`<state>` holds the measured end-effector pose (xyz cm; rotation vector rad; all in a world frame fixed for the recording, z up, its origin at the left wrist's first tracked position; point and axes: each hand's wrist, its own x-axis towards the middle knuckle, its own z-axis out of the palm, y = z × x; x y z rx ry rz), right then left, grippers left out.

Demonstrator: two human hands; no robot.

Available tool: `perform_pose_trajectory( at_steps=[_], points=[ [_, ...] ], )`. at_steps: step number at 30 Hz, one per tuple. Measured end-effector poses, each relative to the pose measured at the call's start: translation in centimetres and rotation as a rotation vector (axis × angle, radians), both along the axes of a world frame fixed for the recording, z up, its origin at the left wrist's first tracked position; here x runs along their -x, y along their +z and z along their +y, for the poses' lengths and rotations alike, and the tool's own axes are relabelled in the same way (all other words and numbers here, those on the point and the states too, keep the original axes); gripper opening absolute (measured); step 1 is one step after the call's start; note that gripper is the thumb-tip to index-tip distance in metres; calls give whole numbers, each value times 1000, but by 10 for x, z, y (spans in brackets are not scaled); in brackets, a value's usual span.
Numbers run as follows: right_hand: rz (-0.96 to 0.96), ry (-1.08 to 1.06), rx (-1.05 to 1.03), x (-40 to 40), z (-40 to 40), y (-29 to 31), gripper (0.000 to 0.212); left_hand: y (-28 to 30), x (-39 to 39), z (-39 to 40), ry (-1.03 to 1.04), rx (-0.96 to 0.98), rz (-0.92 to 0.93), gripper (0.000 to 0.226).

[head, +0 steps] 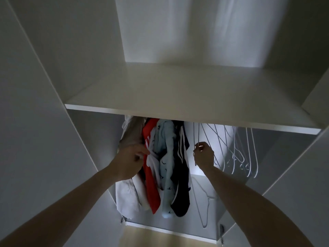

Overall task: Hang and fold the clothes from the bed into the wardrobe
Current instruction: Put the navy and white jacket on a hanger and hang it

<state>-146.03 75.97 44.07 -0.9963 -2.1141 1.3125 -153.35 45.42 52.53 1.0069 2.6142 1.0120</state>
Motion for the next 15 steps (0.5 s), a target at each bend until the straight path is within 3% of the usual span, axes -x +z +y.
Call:
perform_pose_trajectory(
  at_steps=[15],
  points=[
    [-108, -59, 11, -188, -104, -31, 23, -61, -80, 8, -231, -69, -222, 42]
  ],
)
